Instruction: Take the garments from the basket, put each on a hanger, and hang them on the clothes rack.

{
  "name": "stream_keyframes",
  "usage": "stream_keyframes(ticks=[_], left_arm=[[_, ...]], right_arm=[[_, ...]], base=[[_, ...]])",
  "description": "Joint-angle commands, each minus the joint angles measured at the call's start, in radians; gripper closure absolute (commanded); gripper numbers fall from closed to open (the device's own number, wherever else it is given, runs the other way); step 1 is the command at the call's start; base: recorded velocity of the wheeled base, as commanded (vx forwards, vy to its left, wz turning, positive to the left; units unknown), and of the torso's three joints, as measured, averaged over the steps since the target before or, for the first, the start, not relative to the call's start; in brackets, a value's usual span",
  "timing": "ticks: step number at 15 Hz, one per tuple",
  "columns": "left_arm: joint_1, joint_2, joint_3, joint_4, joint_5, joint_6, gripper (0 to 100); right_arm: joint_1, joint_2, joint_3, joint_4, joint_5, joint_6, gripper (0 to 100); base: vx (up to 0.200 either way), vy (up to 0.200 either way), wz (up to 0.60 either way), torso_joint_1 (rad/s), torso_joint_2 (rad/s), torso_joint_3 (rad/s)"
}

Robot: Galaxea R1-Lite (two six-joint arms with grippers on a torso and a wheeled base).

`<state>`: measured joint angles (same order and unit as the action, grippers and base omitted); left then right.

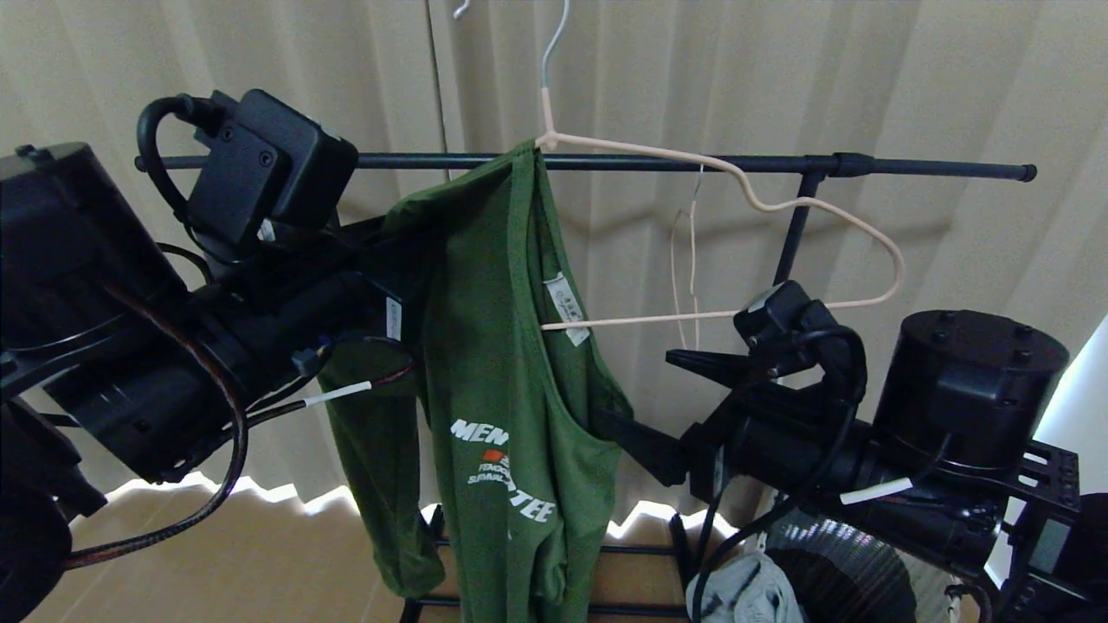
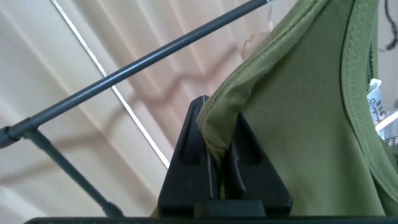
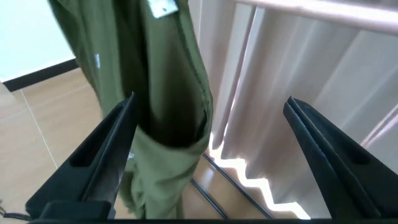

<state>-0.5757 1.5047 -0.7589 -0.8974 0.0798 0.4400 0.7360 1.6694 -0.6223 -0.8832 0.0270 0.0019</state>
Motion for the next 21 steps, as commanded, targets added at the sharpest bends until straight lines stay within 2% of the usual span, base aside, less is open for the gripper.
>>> stream_keyframes(ticks=[1,4,8,12,13,18,21], left_arm=[[-0.015,-0.015,0.003,0.0,0.0,-0.003,100],[-0.018,-0.024,0.004,0.0,-0.002,-0.018,100],[-0.016,-0.038,0.012,0.0,0.0,-0.02,100],[0.014,-0.035,0.015,0.002,0.005,-0.018,100],[0.045,-0.037,0.03,0.002,0.005,-0.012,100],[0.114,-0.041,0.093,0.002,0.003,0.013,100],[0.2,-0.04,0.159,0.0,0.003,0.105,100]], right_arm=[[-0.001,0.044,-0.011,-0.002,-0.004,0.001,0],[-0.001,0.073,-0.013,-0.005,-0.042,0.001,0],[-0.004,0.076,-0.002,-0.003,-0.05,0.001,0],[-0.053,0.063,0.044,-0.003,-0.105,0.0,0],[-0.113,0.049,0.069,-0.003,-0.116,0.0,0],[-0.259,0.001,0.066,0.0,-0.114,-0.005,0],[-0.306,-0.034,0.05,0.003,-0.113,-0.005,0]], base=[[0.0,0.0,0.0,0.0,0.0,0.0],[0.0,0.0,0.0,0.0,0.0,0.0],[0.0,0.0,0.0,0.0,0.0,0.0],[0.0,0.0,0.0,0.0,0.0,0.0],[0.0,0.0,0.0,0.0,0.0,0.0],[0.0,0.0,0.0,0.0,0.0,0.0],[0.0,0.0,0.0,0.0,0.0,0.0]])
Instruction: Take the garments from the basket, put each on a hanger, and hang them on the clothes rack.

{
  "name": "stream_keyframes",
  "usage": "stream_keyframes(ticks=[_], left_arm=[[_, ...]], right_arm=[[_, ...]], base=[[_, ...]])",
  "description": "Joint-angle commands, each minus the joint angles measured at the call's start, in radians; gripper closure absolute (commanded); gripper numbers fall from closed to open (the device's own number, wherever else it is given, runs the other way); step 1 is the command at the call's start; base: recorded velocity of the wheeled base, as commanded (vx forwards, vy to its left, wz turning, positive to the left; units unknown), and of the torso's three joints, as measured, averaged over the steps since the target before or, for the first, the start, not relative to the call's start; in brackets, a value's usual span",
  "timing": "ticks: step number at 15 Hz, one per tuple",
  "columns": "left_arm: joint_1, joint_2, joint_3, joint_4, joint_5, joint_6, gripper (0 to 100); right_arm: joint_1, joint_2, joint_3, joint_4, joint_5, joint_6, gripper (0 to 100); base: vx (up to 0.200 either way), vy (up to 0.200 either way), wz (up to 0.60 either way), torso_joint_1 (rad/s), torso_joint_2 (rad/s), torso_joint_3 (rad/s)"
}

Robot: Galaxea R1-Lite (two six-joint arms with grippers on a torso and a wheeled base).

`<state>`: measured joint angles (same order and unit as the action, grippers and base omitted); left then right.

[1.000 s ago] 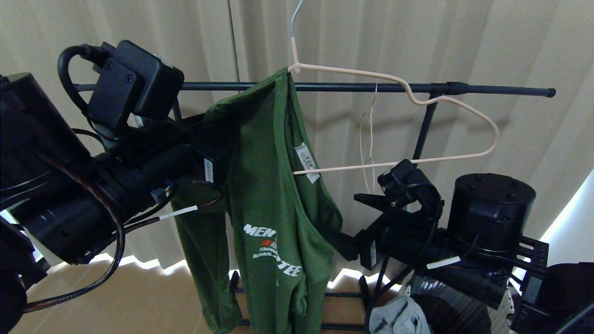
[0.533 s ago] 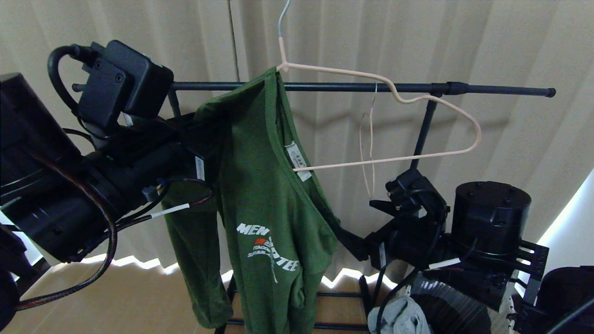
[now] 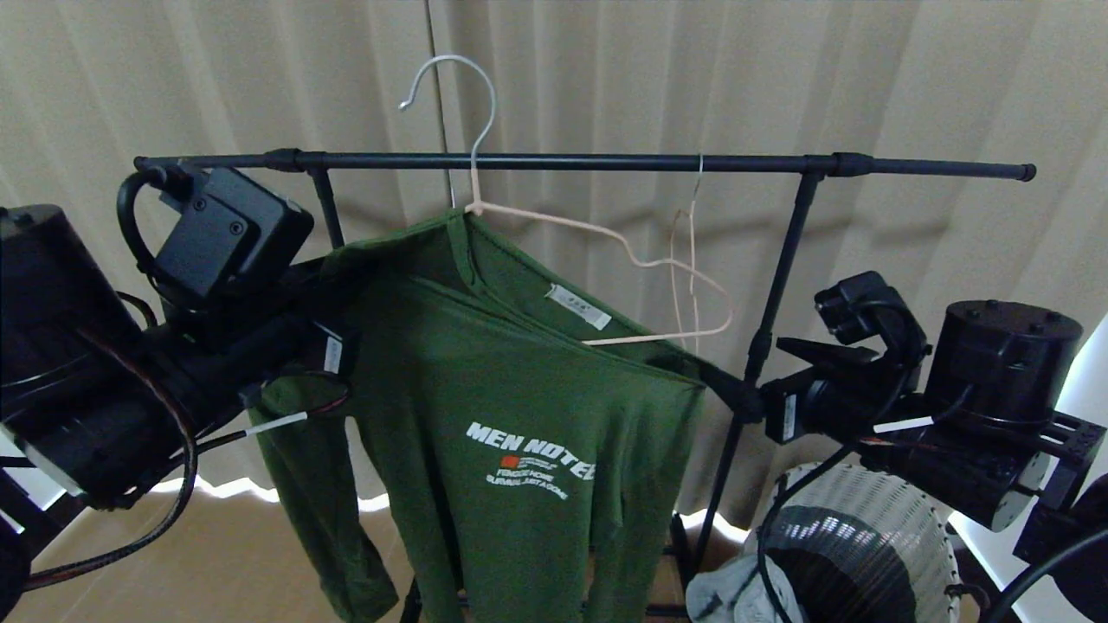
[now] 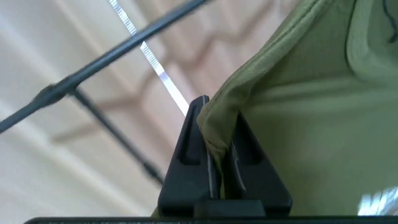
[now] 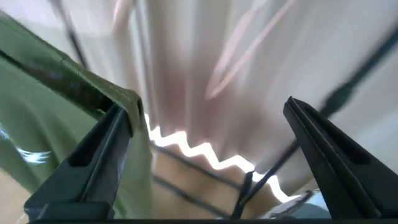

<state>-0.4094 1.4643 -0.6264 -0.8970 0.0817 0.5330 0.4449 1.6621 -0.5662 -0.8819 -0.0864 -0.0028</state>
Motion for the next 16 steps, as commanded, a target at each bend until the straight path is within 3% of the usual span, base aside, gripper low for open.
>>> stream_keyframes(ticks=[1,5,8,10,12,16], left_arm=[[0.061,0.001,0.05,0.0,0.001,0.042,100],[0.149,0.007,0.1,0.0,0.003,0.122,100],[0.159,0.013,0.112,0.0,0.004,0.127,100],[0.153,0.018,0.112,-0.014,0.004,0.117,100],[0.13,0.031,0.114,-0.043,0.015,0.065,100],[0.049,0.076,0.119,-0.094,0.058,-0.036,100]], right_arm=[[-0.017,-0.033,-0.011,0.001,0.0,0.0,0],[-0.017,-0.039,-0.02,0.0,0.007,0.0,0],[0.0,-0.05,-0.003,-0.002,0.023,0.0,0],[0.057,-0.082,0.012,0.001,0.077,-0.003,0],[0.106,-0.111,0.022,0.008,0.135,-0.01,0],[0.11,-0.107,-0.018,0.008,0.228,-0.112,0]], base=[[0.0,0.0,0.0,0.0,0.0,0.0],[0.0,0.0,0.0,0.0,0.0,0.0],[0.0,0.0,0.0,0.0,0.0,0.0],[0.0,0.0,0.0,0.0,0.0,0.0],[0.0,0.0,0.0,0.0,0.0,0.0],[0.0,0.0,0.0,0.0,0.0,0.0]])
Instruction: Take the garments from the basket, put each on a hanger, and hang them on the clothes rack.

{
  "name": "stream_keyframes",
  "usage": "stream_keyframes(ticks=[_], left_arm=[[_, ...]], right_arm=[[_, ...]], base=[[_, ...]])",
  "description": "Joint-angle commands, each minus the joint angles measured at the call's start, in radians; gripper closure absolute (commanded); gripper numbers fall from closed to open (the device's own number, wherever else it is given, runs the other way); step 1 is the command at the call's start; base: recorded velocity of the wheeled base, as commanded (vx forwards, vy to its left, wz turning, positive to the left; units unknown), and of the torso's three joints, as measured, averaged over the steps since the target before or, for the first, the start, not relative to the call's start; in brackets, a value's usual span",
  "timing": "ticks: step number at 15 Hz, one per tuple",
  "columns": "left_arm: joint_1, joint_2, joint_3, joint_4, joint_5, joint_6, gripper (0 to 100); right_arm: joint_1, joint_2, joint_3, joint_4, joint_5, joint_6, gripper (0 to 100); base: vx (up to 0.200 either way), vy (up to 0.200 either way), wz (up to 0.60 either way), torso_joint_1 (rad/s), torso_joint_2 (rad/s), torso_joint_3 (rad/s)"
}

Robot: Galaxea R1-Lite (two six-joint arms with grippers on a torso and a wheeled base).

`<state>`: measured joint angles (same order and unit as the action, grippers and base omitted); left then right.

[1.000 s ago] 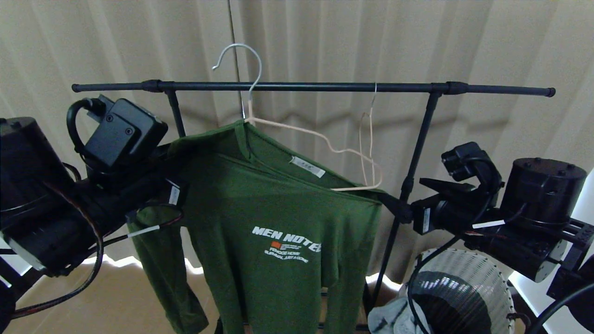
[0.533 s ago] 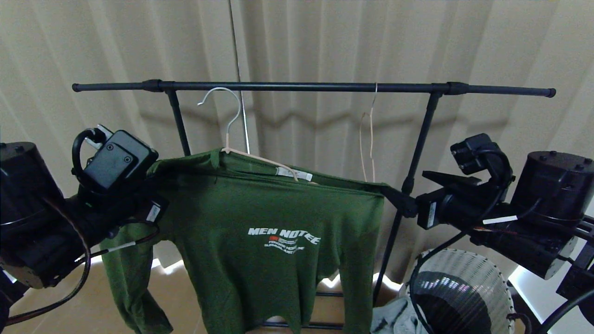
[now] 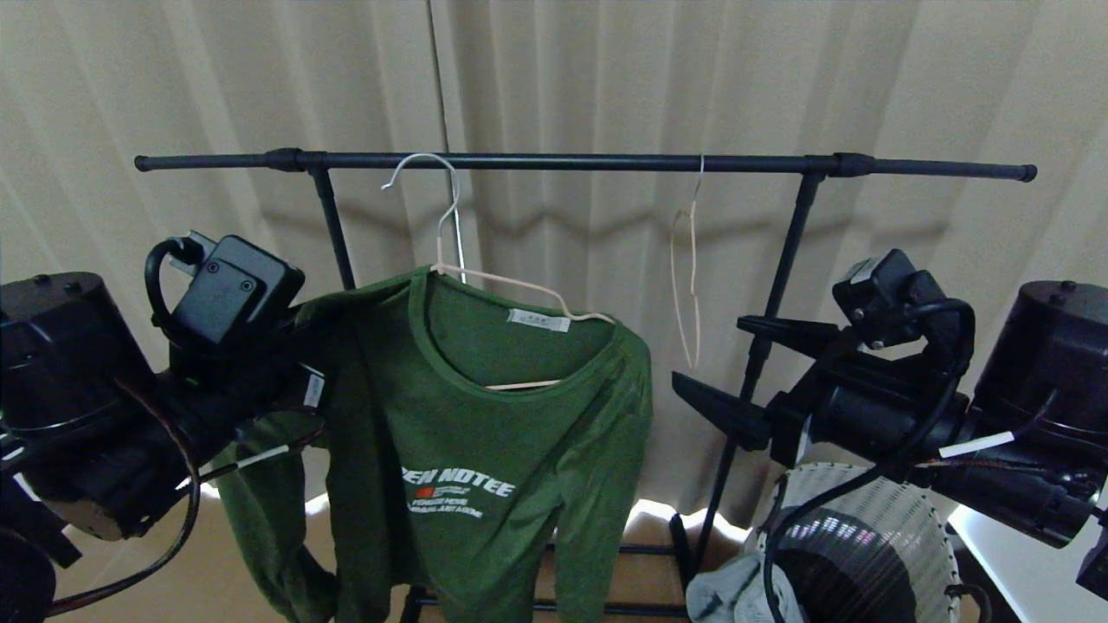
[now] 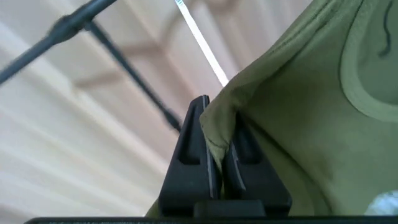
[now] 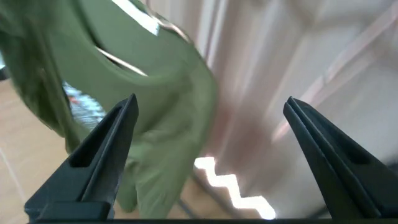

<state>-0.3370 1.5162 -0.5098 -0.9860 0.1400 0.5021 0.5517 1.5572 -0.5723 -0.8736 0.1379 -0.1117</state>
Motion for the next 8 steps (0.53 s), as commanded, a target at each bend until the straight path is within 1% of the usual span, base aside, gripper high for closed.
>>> stream_keyframes(ticks=[1,3,5,7,8], left_arm=[[-0.037,0.029,0.005,-0.022,0.0,-0.01,100],[-0.083,0.03,0.02,-0.06,0.009,-0.008,100],[-0.116,0.032,0.022,-0.065,0.03,-0.01,100],[-0.148,0.044,0.019,-0.065,0.033,-0.008,100],[-0.158,0.045,0.019,-0.065,0.038,-0.01,100]], right_arm=[[0.007,0.007,-0.027,-0.001,0.003,-0.022,0],[0.033,0.041,-0.077,-0.001,0.003,-0.066,0],[0.056,0.069,-0.124,0.001,0.0,-0.106,0],[0.06,0.109,-0.202,0.042,-0.006,-0.158,0],[0.06,0.119,-0.222,0.061,-0.009,-0.169,0]], base=[[0.0,0.0,0.0,0.0,0.0,0.0],[0.0,0.0,0.0,0.0,0.0,0.0],[0.0,0.0,0.0,0.0,0.0,0.0],[0.0,0.0,0.0,0.0,0.0,0.0],[0.0,0.0,0.0,0.0,0.0,0.0]])
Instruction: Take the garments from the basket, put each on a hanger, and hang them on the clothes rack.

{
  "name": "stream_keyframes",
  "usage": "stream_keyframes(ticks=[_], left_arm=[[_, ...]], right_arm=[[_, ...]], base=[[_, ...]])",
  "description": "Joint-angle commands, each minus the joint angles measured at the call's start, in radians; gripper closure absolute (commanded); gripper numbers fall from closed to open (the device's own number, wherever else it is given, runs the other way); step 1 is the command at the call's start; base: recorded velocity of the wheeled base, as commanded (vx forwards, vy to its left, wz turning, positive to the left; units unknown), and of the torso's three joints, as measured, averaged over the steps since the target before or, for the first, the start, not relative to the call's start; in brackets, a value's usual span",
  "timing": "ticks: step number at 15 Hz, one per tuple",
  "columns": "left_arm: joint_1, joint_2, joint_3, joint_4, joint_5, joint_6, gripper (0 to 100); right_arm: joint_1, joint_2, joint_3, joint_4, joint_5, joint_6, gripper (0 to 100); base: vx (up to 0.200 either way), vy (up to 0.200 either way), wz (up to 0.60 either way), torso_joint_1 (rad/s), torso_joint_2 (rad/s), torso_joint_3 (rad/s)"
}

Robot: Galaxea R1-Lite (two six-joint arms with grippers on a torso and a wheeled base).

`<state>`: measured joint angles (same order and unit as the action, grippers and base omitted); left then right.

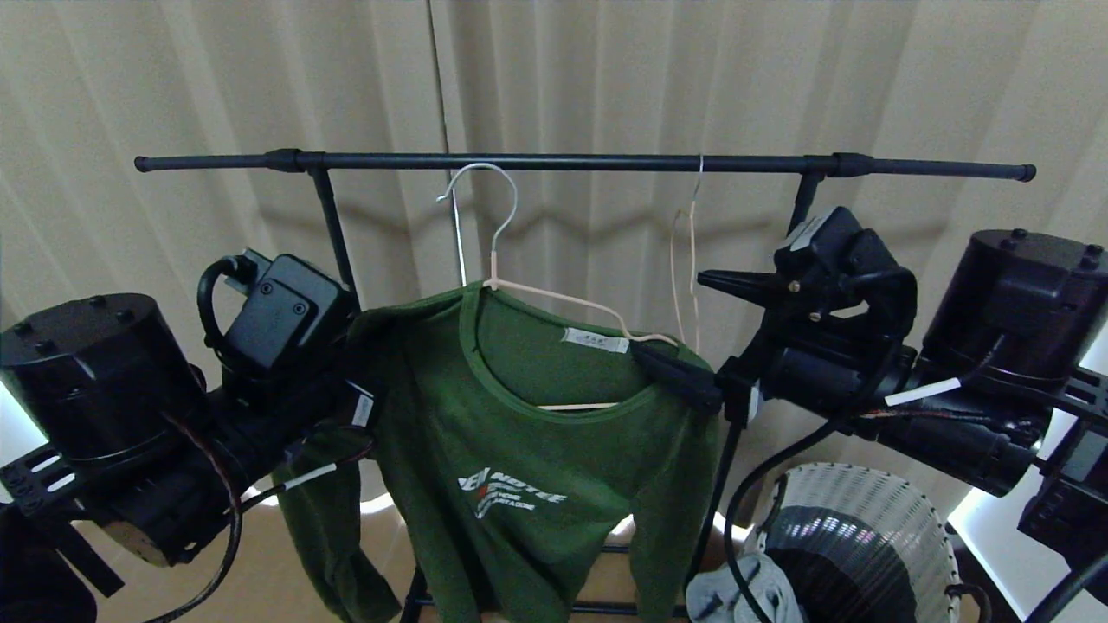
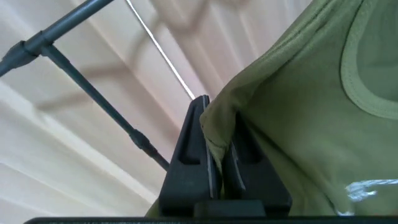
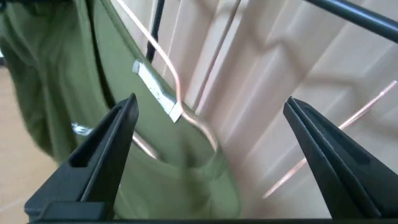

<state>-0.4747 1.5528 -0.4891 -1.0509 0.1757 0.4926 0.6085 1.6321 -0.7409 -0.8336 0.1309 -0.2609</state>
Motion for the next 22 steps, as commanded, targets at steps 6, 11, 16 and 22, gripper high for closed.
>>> stream_keyframes(ticks=[6,11,16,22], left_arm=[[-0.073,0.015,0.014,-0.024,0.007,0.001,100],[-0.073,0.013,0.018,-0.051,0.013,0.009,100],[-0.073,0.012,0.018,-0.067,0.021,0.009,100],[-0.073,0.015,0.018,-0.072,0.019,0.011,100]], right_arm=[[0.034,0.127,-0.144,0.054,-0.065,-0.038,0],[0.046,0.126,-0.132,0.053,-0.073,-0.07,0],[0.046,0.127,-0.13,0.051,-0.073,-0.07,100],[0.046,0.124,-0.13,0.05,-0.085,-0.07,100]], base=[[0.0,0.0,0.0,0.0,0.0,0.0],[0.0,0.0,0.0,0.0,0.0,0.0],[0.0,0.0,0.0,0.0,0.0,0.0],[0.0,0.0,0.0,0.0,0.0,0.0]])
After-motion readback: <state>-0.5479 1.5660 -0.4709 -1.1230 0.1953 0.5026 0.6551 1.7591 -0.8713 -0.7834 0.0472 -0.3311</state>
